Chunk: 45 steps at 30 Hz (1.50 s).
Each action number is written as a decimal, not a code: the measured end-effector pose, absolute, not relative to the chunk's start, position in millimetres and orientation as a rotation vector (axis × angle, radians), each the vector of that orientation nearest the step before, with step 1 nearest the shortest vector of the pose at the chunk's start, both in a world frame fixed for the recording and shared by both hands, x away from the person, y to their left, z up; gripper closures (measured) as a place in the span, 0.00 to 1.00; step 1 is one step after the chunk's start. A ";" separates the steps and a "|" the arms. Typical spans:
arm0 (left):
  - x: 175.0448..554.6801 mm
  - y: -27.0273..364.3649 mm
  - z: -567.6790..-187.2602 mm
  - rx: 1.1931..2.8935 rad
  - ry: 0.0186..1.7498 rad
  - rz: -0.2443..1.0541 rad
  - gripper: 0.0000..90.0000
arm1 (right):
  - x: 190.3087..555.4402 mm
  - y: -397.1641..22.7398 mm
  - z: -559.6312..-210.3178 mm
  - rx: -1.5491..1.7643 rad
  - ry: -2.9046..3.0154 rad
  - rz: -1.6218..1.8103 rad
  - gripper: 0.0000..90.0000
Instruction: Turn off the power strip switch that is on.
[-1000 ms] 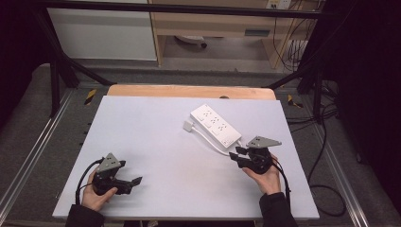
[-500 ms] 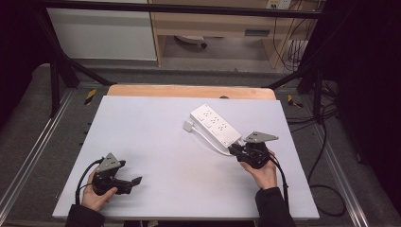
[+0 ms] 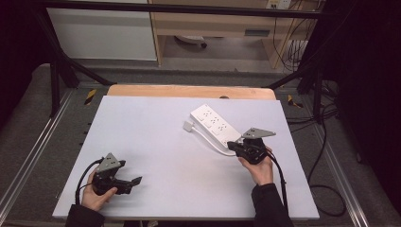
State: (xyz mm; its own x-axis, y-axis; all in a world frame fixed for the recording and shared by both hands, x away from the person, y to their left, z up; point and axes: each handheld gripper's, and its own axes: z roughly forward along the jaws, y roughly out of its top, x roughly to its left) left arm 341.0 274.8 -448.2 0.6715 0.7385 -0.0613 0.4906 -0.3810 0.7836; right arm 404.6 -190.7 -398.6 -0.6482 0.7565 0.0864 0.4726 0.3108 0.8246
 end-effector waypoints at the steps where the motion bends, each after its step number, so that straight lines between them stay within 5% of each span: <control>1: 341.0 274.8 -448.2 2.058 0.947 0.381 0.07 | 405.5 -190.3 -398.7 1.108 2.263 1.264 1.00; 45: 342.1 276.0 -447.5 2.049 0.955 0.382 0.07 | 454.9 -156.3 -402.1 1.134 2.229 1.247 1.00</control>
State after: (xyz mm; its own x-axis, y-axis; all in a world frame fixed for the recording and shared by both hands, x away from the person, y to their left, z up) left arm 342.1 276.0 -447.5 0.6660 0.7431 -0.0653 0.4930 -0.3728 0.7861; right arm 454.9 -156.3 -402.1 -0.6209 0.7798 0.0804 0.4765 0.2940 0.8286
